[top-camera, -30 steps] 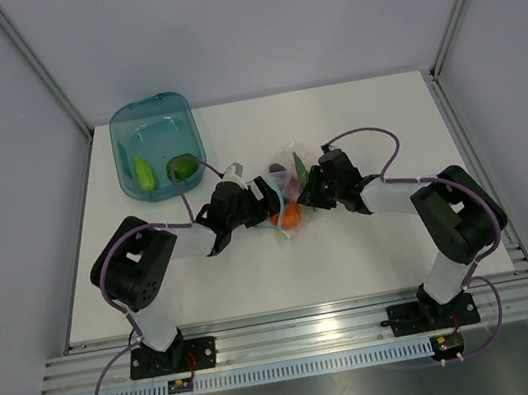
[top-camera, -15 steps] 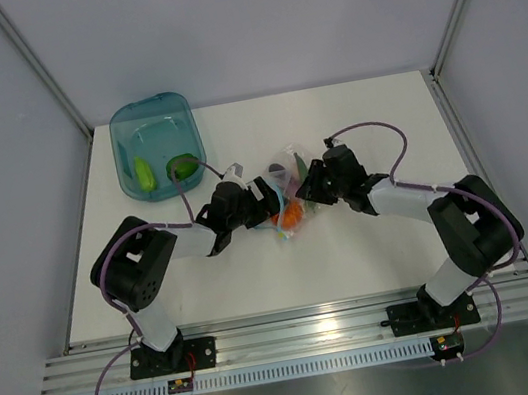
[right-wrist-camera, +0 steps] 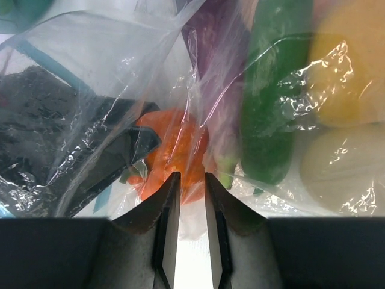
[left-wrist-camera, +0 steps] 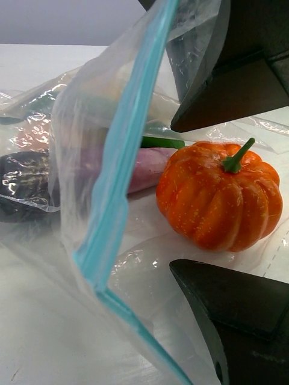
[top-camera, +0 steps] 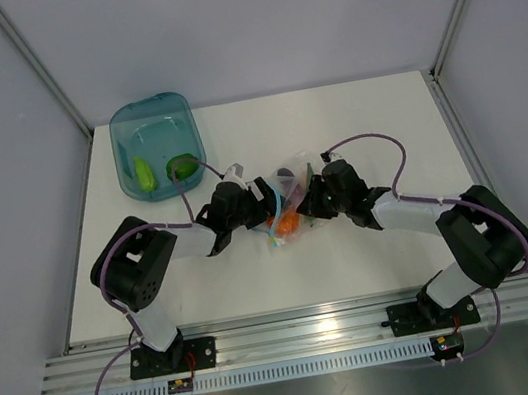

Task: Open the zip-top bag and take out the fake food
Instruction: Pick up the fake vegetable from the zipper food storage bag.

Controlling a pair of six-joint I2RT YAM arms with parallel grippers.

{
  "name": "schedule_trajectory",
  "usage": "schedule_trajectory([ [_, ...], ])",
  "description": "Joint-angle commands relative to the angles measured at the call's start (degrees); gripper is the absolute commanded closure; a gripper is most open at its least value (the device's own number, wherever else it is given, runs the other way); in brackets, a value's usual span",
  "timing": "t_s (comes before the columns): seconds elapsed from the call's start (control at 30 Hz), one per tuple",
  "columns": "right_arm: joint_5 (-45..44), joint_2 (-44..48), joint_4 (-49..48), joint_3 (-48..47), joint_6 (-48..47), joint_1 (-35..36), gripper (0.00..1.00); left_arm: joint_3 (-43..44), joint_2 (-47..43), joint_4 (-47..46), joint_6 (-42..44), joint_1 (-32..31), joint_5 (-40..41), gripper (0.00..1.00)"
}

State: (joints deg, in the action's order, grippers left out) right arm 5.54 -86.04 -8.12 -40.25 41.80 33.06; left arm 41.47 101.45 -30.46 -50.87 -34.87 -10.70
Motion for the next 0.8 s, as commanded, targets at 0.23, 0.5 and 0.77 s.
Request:
schedule_trajectory([
  [0.23, 0.44, -1.06, -1.55, -1.76, -3.48, 2.62, 0.81, 1.86, -1.87, 0.4, 0.33, -0.2, -0.46, 0.1],
  [0.5, -8.17, 7.81, 5.04, -1.76, -7.35, 3.24, 0.69, 1.42, -3.1, 1.45, 0.86, 0.33, 0.85, 0.1],
  [0.77, -5.99, 12.74, 3.82, 1.84, -10.15, 6.05, 0.6, 1.5, -3.54, 1.81, 0.77, 0.51, 0.68, 0.1],
])
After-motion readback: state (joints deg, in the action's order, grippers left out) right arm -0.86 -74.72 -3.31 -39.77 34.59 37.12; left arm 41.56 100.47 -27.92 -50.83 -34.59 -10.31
